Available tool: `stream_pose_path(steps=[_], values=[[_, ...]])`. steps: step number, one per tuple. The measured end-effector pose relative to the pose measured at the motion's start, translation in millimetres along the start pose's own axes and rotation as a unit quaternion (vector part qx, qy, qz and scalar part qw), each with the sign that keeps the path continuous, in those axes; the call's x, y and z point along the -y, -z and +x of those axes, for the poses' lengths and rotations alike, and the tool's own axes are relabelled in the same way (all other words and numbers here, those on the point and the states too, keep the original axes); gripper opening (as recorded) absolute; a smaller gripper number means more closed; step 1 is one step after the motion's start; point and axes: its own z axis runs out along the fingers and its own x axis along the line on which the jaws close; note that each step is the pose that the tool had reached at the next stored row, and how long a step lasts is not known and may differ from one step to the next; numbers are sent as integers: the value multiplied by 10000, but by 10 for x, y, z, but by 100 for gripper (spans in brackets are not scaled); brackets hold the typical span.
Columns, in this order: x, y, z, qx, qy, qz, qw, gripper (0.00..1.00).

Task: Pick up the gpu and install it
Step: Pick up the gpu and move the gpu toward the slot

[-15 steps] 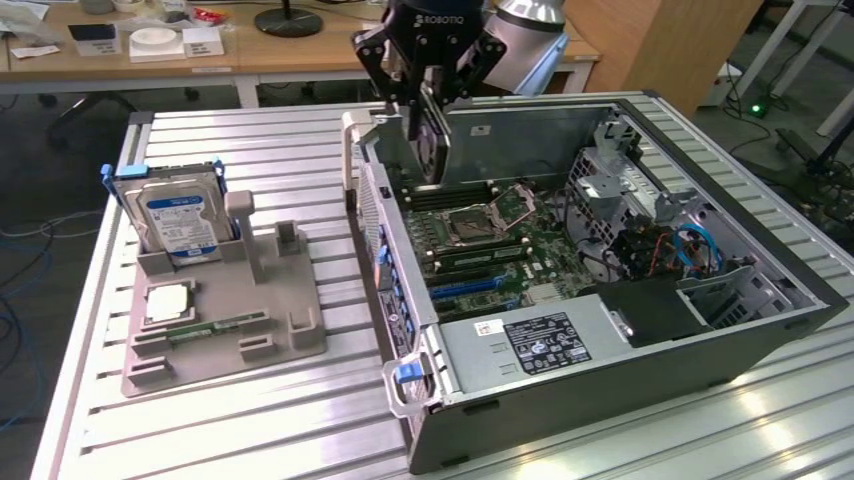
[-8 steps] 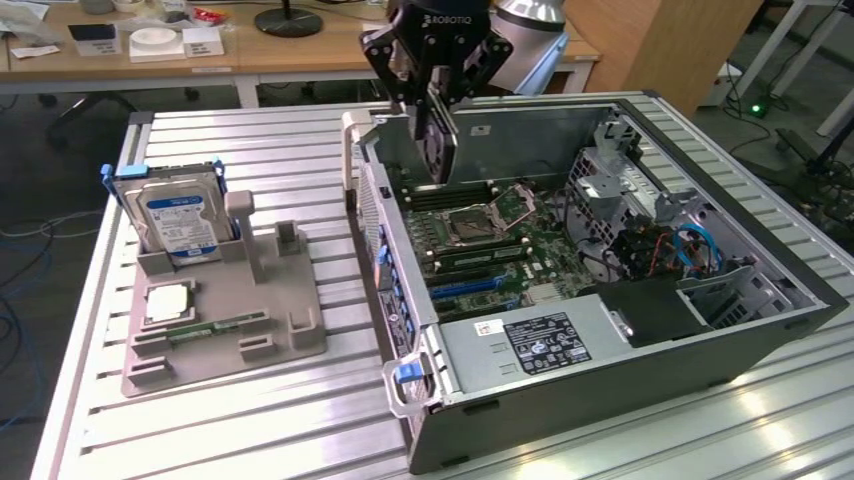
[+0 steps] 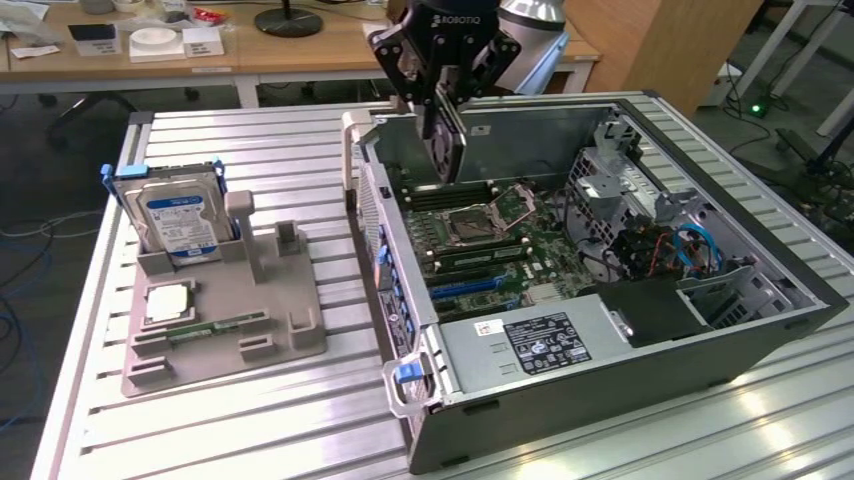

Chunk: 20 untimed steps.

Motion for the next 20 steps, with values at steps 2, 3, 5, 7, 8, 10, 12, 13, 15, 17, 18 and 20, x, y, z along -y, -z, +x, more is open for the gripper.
stream_pose_path(steps=[2, 3, 5, 7, 8, 10, 12, 13, 15, 17, 18, 20], values=[[0, 0, -20, 0, 0, 0, 10000, 28], [0, 0, -29, 0, 0, 0, 10000, 28], [0, 0, -47, 0, 0, 0, 10000, 28], [0, 0, -65, 0, 0, 0, 10000, 28], [0, 0, -73, 0, 0, 0, 10000, 28], [0, 0, -93, 0, 0, 0, 10000, 28], [0, 0, -113, 0, 0, 0, 10000, 28], [1, 0, -122, 0, 0, 0, 10000, 28], [1, 0, -142, 0, 0, 0, 10000, 28], [1, 1, -161, 0, 0, 0, 10000, 28], [1, 0, -170, 0, 0, 0, 10000, 28], [1, 1, -188, 0, 0, 0, 10000, 28]])
